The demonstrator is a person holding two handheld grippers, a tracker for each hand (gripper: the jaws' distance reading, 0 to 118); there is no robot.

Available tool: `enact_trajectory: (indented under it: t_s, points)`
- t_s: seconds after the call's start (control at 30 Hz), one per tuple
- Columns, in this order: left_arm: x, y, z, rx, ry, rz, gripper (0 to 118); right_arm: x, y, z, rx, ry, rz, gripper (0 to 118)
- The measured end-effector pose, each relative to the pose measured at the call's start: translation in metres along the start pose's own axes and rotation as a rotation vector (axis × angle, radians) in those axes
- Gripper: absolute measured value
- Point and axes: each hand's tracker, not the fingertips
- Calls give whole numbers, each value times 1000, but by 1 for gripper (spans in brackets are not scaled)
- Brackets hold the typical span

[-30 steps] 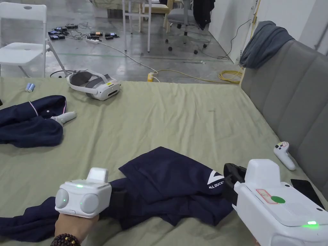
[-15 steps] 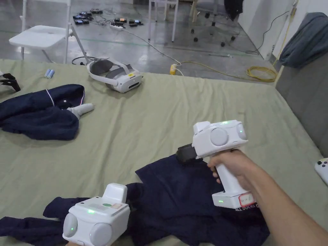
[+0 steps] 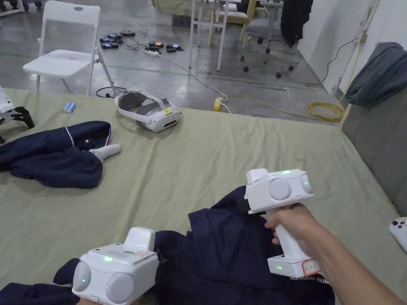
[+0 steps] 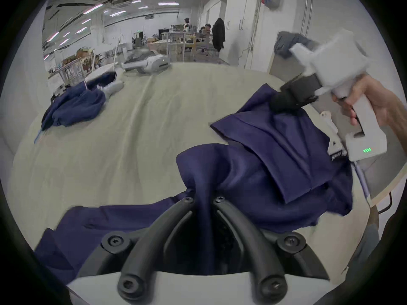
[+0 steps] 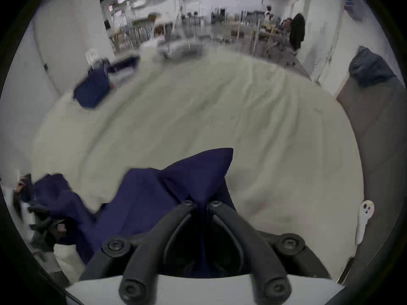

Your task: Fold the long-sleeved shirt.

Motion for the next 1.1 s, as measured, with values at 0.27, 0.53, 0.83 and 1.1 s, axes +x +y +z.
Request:
enact_trajectory:
  t_s: [0.27, 0.53, 0.83, 1.1]
  points:
    - [-15, 101, 105, 281, 13, 10, 11, 43, 14, 234, 427, 36, -55, 4]
    - [16, 273, 231, 590, 21, -73, 11, 38, 112, 345, 636, -129, -12, 4]
    - [33, 356, 277, 691, 64, -162, 11, 53, 183, 389, 768, -204, -80, 4]
    - [13, 295, 153, 483, 63, -132, 11, 73, 137, 262, 610, -191, -151, 4]
